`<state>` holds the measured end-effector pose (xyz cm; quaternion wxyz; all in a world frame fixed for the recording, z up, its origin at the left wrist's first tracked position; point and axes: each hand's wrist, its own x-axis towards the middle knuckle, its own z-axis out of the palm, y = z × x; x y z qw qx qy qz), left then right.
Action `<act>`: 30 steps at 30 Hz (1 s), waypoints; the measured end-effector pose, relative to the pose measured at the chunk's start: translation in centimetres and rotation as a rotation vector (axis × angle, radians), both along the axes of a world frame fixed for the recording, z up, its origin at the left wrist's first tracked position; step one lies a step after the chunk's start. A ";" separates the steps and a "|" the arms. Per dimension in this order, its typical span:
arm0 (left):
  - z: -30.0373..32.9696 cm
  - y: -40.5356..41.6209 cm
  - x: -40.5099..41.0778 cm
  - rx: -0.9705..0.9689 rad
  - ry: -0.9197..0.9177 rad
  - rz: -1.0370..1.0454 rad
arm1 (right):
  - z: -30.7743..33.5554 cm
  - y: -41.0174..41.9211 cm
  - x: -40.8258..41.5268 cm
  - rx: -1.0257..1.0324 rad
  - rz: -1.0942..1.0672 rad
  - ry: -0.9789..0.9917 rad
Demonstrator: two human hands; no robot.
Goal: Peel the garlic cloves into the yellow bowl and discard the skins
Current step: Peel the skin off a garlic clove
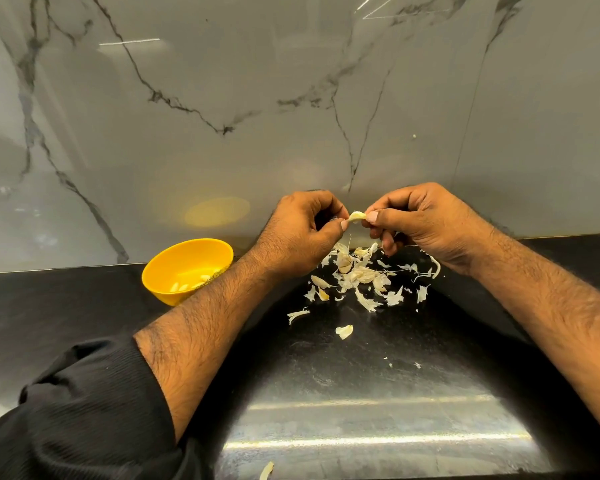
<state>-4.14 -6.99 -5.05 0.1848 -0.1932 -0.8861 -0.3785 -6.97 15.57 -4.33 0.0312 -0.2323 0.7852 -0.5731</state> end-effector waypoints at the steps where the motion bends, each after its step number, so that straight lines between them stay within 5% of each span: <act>1: -0.1 0.1 0.0 -0.005 -0.001 -0.005 | 0.0 0.0 0.0 -0.003 -0.005 0.004; 7: -0.3 0.4 0.3 0.016 -0.051 -0.035 | 0.1 -0.2 0.2 -0.027 -0.001 0.006; 12: 0.1 0.5 0.7 0.297 -0.269 -0.137 | 0.2 -0.1 0.1 -0.056 -0.021 -0.018; 19: 0.7 0.3 0.8 0.614 -0.423 -0.281 | -0.4 -0.1 -0.6 0.384 -0.205 0.077; 30: 0.3 0.4 0.2 0.713 -0.513 -0.253 | 0.5 0.2 0.2 -0.201 -0.027 0.045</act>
